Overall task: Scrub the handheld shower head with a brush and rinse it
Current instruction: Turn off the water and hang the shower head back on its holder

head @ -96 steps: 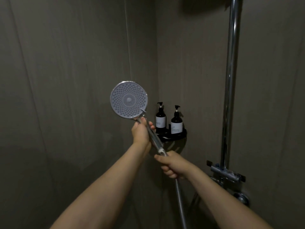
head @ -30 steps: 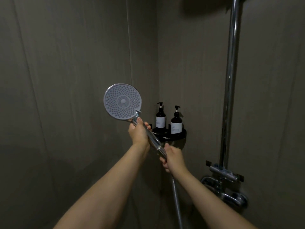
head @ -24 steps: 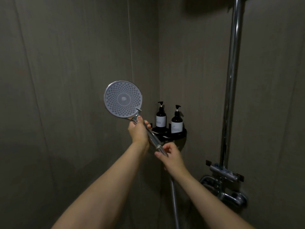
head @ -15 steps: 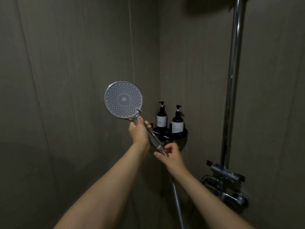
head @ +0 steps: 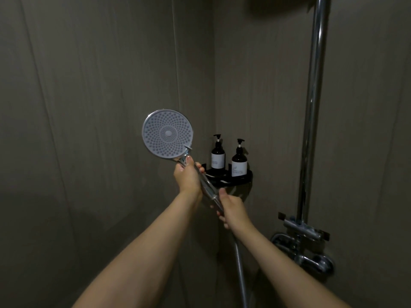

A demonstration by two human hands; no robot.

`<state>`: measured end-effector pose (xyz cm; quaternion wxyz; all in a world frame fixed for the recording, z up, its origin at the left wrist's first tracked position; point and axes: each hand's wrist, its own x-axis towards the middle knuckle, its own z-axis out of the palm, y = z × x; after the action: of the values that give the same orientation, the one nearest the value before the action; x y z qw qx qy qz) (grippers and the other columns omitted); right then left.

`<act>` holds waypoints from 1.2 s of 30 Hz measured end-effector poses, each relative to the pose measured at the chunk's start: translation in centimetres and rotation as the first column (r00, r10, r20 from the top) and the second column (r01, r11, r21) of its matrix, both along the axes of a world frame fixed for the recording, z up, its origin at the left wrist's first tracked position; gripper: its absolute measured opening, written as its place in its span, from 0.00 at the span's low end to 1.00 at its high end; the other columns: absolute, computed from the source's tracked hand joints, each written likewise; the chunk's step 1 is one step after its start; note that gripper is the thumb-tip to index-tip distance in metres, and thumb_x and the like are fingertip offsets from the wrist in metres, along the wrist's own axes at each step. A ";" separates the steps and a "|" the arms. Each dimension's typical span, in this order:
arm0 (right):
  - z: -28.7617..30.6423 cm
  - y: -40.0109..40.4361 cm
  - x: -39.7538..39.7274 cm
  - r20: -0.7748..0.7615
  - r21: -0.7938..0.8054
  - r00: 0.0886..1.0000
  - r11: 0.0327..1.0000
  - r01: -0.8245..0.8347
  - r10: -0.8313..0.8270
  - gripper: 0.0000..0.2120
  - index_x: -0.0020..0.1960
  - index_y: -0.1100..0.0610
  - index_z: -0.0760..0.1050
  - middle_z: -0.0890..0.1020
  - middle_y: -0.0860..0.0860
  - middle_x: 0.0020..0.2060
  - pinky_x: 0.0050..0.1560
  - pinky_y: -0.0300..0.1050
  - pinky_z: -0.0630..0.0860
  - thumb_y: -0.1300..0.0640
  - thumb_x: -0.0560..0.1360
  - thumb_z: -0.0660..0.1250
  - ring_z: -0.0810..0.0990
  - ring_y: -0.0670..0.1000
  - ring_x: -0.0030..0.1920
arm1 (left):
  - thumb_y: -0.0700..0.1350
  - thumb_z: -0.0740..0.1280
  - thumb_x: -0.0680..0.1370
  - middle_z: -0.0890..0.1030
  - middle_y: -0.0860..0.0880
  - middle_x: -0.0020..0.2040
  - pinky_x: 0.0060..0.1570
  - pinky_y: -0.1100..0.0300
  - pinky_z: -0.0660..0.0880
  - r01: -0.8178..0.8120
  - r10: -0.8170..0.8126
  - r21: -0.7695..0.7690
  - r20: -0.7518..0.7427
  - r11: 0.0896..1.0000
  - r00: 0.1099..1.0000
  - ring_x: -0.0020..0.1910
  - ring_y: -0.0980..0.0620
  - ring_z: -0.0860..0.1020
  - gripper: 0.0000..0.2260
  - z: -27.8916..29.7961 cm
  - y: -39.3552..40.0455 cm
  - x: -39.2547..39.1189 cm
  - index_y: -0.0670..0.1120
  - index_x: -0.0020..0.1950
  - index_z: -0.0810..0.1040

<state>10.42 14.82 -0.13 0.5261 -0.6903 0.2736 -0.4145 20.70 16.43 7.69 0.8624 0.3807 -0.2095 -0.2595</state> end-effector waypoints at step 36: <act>-0.3 0.4 -0.8 -0.129 -0.167 0.991 0.986 0.011 -0.033 0.05 0.42 0.51 0.71 0.76 0.48 0.36 0.33 0.33 0.71 0.55 0.74 0.67 0.76 0.45 0.35 | 0.43 0.57 0.80 0.70 0.49 0.31 0.30 0.62 0.69 -0.005 0.006 0.048 -0.014 0.999 1.000 0.26 0.54 0.69 0.09 -0.9 0.0 -0.2 0.46 0.40 0.67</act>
<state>9.63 15.26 -0.41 0.4433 -0.7543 0.2797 -0.3953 20.52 16.41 6.81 0.8551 0.4002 -0.1960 -0.2649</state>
